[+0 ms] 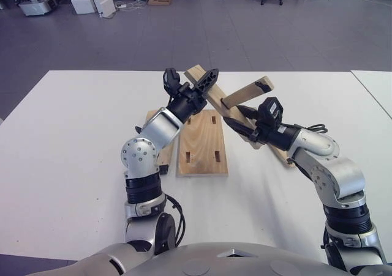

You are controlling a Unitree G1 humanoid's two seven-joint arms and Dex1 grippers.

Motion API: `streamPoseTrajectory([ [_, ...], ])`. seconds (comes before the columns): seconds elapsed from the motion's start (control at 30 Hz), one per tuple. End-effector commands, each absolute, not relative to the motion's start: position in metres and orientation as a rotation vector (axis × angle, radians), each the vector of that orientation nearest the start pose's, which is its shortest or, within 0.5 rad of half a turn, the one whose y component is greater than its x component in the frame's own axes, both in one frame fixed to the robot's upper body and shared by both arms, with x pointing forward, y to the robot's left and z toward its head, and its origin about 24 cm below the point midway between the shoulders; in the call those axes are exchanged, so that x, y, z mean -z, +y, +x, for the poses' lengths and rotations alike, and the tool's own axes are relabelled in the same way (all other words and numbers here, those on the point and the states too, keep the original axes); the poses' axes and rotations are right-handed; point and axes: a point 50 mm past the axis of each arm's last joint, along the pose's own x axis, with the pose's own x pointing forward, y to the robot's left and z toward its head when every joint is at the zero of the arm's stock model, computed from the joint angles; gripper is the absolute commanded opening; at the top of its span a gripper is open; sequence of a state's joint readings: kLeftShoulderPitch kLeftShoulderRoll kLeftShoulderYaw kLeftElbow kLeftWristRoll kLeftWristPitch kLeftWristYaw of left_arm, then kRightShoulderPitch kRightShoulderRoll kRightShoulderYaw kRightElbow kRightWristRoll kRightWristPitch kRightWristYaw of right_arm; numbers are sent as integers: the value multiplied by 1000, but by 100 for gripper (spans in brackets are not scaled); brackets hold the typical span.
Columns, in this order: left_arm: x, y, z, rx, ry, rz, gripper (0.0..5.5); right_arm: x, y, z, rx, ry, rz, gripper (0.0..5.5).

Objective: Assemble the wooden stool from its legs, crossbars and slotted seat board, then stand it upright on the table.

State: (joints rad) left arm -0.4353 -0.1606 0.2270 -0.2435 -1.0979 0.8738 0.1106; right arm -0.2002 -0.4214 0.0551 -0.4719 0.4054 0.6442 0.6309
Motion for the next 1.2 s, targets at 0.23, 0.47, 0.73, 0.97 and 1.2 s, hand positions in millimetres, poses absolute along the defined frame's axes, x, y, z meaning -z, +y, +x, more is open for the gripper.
streamPoseTrajectory([
  [0.23, -139, 78, 272, 606, 278, -993, 104, -151, -130, 242, -938, -6, -122, 207],
  [0.47, -125, 149, 238, 326, 136, -806, 102, -108, -163, 218, -809, 203, -186, 307],
  [0.73, -123, 175, 213, 100, 73, -788, 102, -47, -174, 220, -738, 507, -260, 307],
  [0.97, -120, 182, 201, 34, 90, -601, 102, -29, -154, 223, -787, 573, -216, 307],
  [1.2, -117, 172, 189, 2, 115, -480, 102, -38, -131, 226, -868, 503, -115, 307],
])
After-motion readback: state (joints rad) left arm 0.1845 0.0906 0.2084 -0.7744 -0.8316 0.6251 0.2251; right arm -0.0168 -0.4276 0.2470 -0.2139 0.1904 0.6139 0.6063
